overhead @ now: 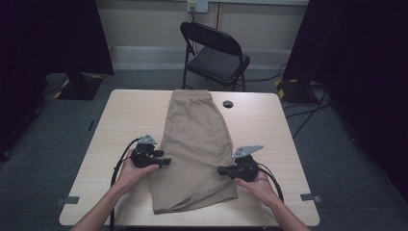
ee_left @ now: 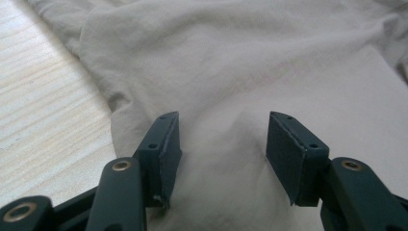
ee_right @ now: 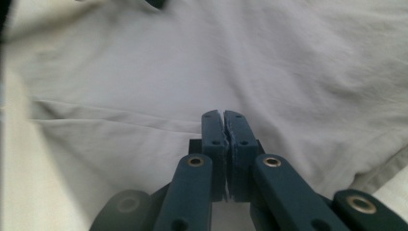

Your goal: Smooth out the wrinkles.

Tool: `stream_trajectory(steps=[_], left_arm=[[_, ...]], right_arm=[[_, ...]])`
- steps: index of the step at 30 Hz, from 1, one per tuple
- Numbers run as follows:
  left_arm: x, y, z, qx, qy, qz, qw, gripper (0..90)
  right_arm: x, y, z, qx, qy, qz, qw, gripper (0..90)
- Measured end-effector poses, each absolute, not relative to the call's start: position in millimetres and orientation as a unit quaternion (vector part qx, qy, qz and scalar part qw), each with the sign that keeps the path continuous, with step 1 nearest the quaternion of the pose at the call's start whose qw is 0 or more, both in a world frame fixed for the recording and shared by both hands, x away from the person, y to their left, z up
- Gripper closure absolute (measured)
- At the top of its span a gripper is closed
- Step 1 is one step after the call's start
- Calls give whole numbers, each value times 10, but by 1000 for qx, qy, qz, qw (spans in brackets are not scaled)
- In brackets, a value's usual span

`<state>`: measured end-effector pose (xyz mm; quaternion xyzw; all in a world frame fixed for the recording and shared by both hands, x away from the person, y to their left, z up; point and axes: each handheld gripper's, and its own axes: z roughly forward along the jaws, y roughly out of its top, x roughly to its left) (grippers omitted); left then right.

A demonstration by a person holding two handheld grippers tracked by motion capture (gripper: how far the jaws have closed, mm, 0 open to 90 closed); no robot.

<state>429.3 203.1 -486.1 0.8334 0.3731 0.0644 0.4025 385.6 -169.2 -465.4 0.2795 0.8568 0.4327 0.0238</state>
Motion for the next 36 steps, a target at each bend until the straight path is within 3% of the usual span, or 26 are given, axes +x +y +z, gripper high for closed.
stream_trajectory(steps=[8, 14, 25, 27, 31, 36], left_arm=[[4307, 2043, -4860, 833, 374, 61, 404, 459], [4339, 2047, -4845, 839, 367, 54, 397, 462], [4343, 2048, -4837, 840, 369, 53, 394, 461], [4345, 2055, -4838, 841, 368, 58, 392, 473], [4346, 2081, -4841, 849, 360, 84, 378, 468], [4356, 2136, -4861, 837, 374, 73, 393, 450]], right_arm=[[3457, -1960, -4533, 263, 852, 451, 8, 879], [3270, -2155, -4504, 266, 843, 467, -7, 816], [3511, -1889, -4645, 258, 862, 435, 5, 773], [3580, -1848, -4756, 270, 871, 411, 14, 722], [3566, -1844, -4810, 267, 879, 395, 13, 715], [3399, -1854, -4722, 229, 872, 433, -4, 688]])
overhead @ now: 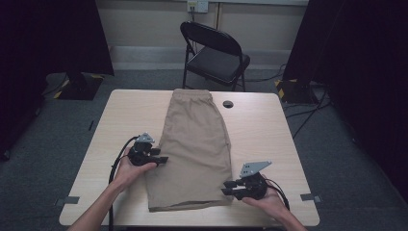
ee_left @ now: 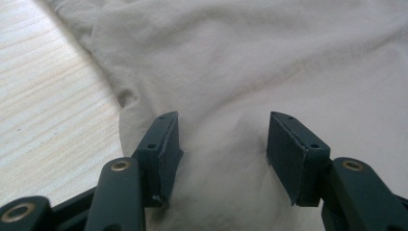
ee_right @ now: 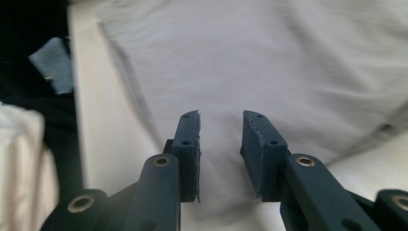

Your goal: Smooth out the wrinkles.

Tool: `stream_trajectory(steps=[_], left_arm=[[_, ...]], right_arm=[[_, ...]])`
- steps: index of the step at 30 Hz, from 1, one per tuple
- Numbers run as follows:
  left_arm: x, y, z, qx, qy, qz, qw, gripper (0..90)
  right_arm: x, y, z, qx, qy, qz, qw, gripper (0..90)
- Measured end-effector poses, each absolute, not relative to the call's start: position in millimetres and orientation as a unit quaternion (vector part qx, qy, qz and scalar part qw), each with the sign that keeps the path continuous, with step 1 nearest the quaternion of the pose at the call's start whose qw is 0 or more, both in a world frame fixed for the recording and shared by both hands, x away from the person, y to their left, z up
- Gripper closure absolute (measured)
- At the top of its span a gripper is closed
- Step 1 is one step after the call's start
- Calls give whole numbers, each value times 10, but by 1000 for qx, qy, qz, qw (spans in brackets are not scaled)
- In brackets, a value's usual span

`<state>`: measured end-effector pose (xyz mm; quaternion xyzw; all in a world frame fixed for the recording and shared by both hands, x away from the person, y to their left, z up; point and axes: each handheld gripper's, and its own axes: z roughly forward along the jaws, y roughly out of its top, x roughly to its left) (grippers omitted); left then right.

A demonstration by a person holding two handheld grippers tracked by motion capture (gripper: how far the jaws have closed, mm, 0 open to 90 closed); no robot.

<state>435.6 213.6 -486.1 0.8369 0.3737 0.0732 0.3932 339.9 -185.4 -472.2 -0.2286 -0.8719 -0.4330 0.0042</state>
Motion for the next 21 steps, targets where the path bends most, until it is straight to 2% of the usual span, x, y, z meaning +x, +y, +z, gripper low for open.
stream_trajectory(steps=[4, 11, 21], left_arm=[[4356, 2132, -4861, 836, 376, 72, 393, 446], [4371, 2160, -4873, 830, 381, 60, 403, 432], [4371, 2165, -4877, 829, 381, 58, 405, 431]], right_arm=[[3309, -1798, -4761, -199, -886, -418, 7, 673], [3303, -1707, -4863, -182, -901, -393, 9, 534], [3281, -1730, -4934, -144, -906, -395, -44, 529]])
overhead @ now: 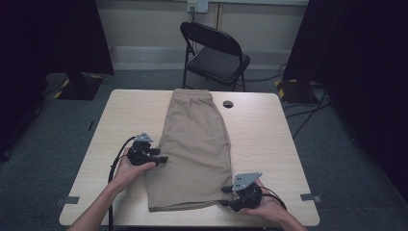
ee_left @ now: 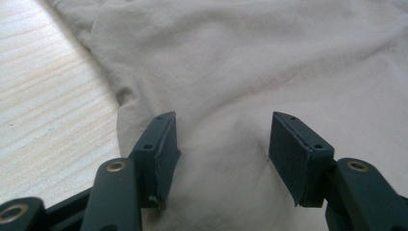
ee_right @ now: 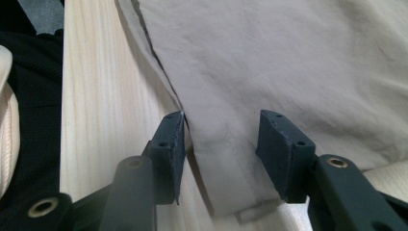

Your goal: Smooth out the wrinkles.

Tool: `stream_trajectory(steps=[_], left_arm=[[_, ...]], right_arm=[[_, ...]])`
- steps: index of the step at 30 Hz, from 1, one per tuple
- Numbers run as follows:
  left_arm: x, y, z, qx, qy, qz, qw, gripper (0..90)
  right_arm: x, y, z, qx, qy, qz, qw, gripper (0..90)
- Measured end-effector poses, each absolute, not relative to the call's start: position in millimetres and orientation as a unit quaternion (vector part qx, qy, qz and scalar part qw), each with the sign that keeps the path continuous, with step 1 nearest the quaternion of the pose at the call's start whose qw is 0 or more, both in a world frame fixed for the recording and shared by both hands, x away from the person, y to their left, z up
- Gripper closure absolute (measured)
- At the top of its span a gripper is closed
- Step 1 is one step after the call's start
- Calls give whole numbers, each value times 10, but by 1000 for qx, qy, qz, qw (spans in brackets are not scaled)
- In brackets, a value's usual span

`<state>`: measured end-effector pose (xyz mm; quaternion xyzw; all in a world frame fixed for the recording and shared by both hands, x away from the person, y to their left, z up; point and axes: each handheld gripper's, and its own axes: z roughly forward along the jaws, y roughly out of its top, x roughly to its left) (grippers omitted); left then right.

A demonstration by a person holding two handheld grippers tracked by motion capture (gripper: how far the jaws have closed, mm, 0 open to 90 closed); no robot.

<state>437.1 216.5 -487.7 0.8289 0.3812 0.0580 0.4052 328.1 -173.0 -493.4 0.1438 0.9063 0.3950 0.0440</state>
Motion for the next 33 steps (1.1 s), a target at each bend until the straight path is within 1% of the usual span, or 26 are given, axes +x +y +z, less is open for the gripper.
stream_trajectory(steps=[4, 5, 10, 11, 12, 13, 14, 15, 17, 18, 22, 25, 28, 32, 33], left_arm=[[4368, 2164, -4878, 829, 381, 59, 405, 431], [4369, 2165, -4879, 829, 381, 59, 405, 431], [4372, 2167, -4881, 828, 382, 58, 406, 431], [4372, 2166, -4881, 829, 382, 58, 406, 431], [4372, 2164, -4880, 829, 382, 59, 405, 431], [4372, 2165, -4880, 829, 382, 59, 405, 431], [4373, 2165, -4880, 829, 381, 59, 405, 431], [4373, 2165, -4880, 829, 381, 58, 405, 431], [4373, 2164, -4879, 829, 381, 59, 404, 431], [4371, 2163, -4879, 830, 381, 60, 403, 431], [4370, 2167, -4883, 831, 376, 59, 406, 427], [4372, 2168, -4882, 831, 376, 59, 405, 428], [4369, 2162, -4880, 832, 376, 61, 403, 427], [4369, 2165, -4881, 832, 377, 60, 403, 428], [4369, 2165, -4881, 831, 377, 60, 404, 428]], right_arm=[[3282, -1772, -4921, 146, 908, 392, 36, 538], [3252, -1771, -4924, 138, 909, 390, 48, 537], [3243, -1779, -4938, 130, 909, 392, 60, 571], [3248, -1779, -4941, 131, 908, 393, 61, 597], [3264, -1769, -4937, 134, 908, 392, 65, 649], [3264, -1769, -4937, 134, 908, 392, 65, 649], [3270, -1762, -4935, 136, 908, 391, 67, 689], [3285, -1747, -4922, 143, 909, 386, 69, 755], [3326, -1714, -4889, 159, 913, 371, 65, 829], [3349, -1703, -4881, 167, 912, 369, 58, 848], [3395, -1685, -4841, 176, 912, 370, 31, 871], [3462, -1701, -4749, 183, 899, 398, 16, 874], [3551, -1677, -4662, 186, 891, 414, 14, 875], [3759, -1598, -4523, 188, 880, 436, 12, 874], [3759, -1598, -4523, 188, 880, 436, 12, 874]])
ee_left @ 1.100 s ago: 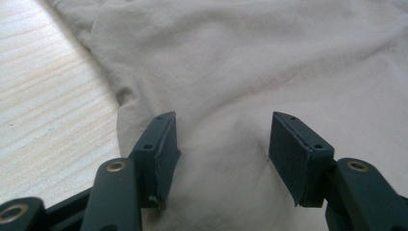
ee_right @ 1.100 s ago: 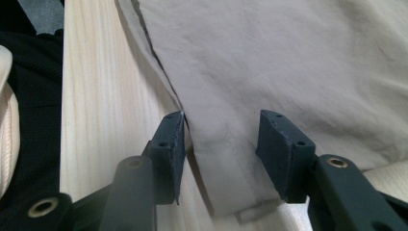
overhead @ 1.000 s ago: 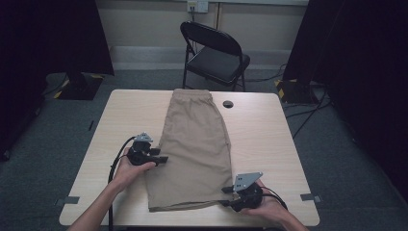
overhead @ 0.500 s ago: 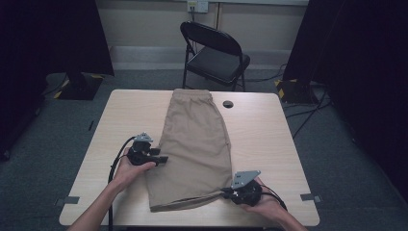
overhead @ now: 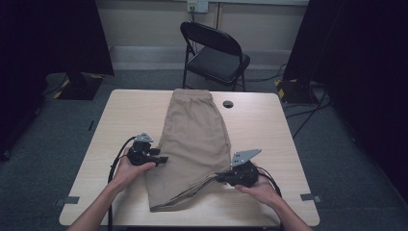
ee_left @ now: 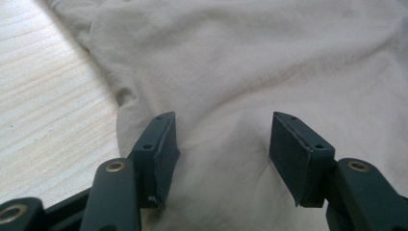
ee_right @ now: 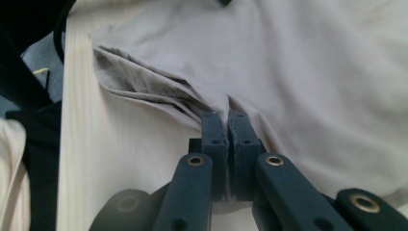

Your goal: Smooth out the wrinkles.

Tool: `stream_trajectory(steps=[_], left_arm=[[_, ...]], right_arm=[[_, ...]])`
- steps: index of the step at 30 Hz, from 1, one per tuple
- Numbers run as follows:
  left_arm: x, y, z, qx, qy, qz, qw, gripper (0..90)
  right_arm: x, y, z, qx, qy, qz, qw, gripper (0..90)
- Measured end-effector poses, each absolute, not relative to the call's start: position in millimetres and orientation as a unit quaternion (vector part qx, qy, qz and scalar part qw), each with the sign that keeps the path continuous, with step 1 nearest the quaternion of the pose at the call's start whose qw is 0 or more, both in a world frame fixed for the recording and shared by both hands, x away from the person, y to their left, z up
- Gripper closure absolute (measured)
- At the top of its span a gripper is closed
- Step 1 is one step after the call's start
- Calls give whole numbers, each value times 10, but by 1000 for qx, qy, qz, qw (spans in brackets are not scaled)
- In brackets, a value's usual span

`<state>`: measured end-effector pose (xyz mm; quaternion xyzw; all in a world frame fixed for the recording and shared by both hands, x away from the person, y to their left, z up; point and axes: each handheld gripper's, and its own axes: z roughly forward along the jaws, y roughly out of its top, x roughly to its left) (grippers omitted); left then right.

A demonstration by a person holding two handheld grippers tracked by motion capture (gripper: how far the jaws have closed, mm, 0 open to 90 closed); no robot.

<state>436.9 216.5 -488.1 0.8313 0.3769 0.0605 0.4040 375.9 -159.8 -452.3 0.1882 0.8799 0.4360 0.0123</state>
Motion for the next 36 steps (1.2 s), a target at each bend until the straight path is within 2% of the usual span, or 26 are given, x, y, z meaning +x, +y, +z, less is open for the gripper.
stream_trajectory(steps=[6, 13, 19, 25, 29, 33, 36], left_arm=[[4376, 2171, -4884, 831, 376, 58, 406, 427], [4358, 2175, -4842, 831, 379, 51, 403, 424], [4107, 2186, -4576, 820, 341, 31, 459, 428], [3712, 2244, -4478, 817, 310, 15, 486, 358], [3606, 2153, -4421, 818, 295, 5, 494, 265], [3583, 2082, -4379, 824, 281, 10, 492, 251], [3590, 2093, -4482, 833, 292, 3, 470, 246]], right_arm=[[3980, -1570, -4521, 210, 879, 428, 17, 874], [4272, -1547, -4805, 266, 872, 412, 5, 872], [4296, -1531, -4854, 270, 873, 405, 4, 871], [4273, -1519, -4853, 268, 876, 400, 11, 871], [4283, -1514, -4869, 268, 877, 399, 11, 870], [4283, -1508, -4874, 269, 877, 398, 12, 870], [4287, -1517, -4879, 270, 875, 401, 9, 869]])
